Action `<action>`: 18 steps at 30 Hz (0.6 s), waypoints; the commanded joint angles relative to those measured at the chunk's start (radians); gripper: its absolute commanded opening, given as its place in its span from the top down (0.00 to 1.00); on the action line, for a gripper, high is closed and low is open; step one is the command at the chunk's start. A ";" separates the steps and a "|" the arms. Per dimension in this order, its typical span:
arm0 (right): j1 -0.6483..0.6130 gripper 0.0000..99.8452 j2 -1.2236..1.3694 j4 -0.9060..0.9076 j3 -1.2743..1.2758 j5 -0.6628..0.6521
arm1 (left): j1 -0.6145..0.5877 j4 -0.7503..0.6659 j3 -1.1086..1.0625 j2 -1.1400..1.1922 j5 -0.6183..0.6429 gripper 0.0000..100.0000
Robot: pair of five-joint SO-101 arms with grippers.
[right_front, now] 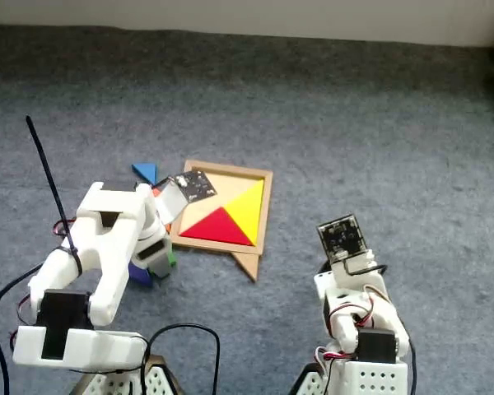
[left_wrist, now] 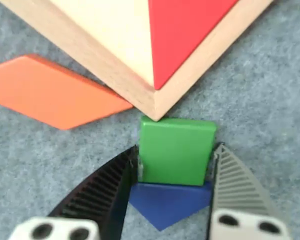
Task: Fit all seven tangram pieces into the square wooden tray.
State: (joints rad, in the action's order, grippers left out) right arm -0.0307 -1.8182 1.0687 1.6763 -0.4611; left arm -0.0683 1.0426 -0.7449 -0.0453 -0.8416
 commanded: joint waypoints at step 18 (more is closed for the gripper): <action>0.015 0.93 -0.002 -0.016 0.127 0.003 | 0.051 0.241 0.234 -0.007 -0.002 0.94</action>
State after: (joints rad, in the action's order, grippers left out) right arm -0.0261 -1.8182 1.0687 1.6763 -0.4611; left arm -0.0361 1.2006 -0.6252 -0.0407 -0.8416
